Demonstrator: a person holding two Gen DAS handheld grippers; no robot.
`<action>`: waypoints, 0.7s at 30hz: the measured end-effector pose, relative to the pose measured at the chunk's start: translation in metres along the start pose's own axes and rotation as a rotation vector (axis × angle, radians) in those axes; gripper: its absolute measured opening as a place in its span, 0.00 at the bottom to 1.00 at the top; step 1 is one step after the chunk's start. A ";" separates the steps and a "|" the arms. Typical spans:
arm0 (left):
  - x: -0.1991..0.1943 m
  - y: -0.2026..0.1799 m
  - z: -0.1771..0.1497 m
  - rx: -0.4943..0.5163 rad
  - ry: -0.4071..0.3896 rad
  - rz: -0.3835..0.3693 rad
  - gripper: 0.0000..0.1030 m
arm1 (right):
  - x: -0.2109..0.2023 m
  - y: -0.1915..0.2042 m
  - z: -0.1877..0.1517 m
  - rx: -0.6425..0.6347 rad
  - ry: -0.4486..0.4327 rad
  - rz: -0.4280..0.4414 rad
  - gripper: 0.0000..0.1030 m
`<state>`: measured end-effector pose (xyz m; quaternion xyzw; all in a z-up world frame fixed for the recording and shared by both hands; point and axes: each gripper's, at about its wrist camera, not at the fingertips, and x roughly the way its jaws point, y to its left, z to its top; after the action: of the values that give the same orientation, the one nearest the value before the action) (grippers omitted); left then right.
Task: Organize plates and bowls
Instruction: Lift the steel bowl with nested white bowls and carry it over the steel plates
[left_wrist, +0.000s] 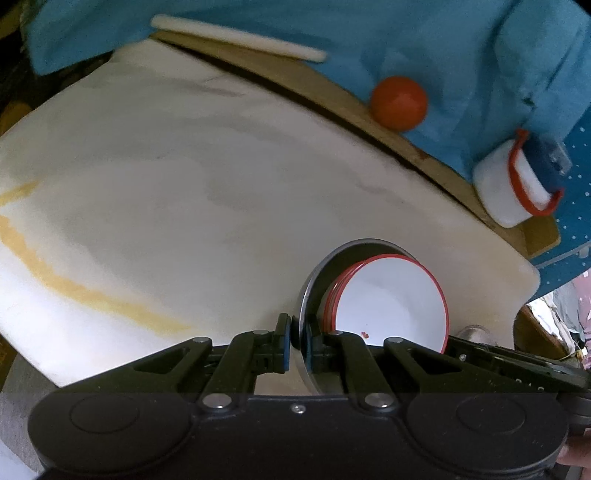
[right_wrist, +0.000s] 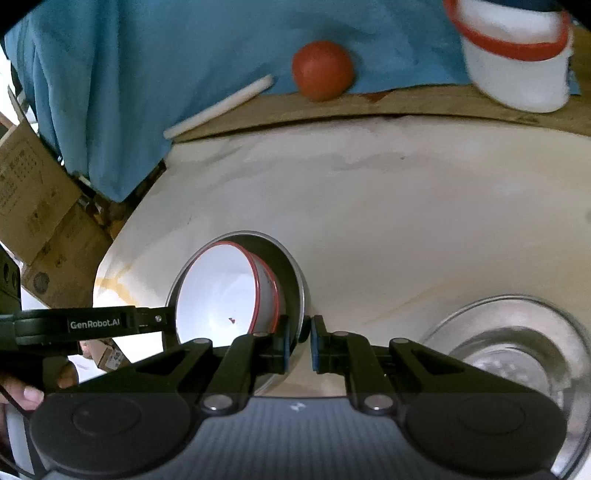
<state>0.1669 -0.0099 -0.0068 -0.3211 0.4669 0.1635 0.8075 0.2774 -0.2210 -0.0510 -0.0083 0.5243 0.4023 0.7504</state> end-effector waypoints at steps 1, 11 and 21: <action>0.000 -0.004 0.000 0.003 -0.001 -0.003 0.07 | -0.004 -0.004 0.001 0.005 -0.005 0.000 0.11; 0.009 -0.047 0.000 0.063 0.005 -0.024 0.07 | -0.035 -0.037 -0.001 0.046 -0.040 -0.011 0.11; 0.026 -0.086 -0.006 0.115 0.026 -0.045 0.07 | -0.057 -0.072 -0.009 0.100 -0.055 -0.024 0.11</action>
<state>0.2247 -0.0783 0.0007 -0.2868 0.4787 0.1142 0.8219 0.3078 -0.3075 -0.0395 0.0337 0.5228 0.3666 0.7688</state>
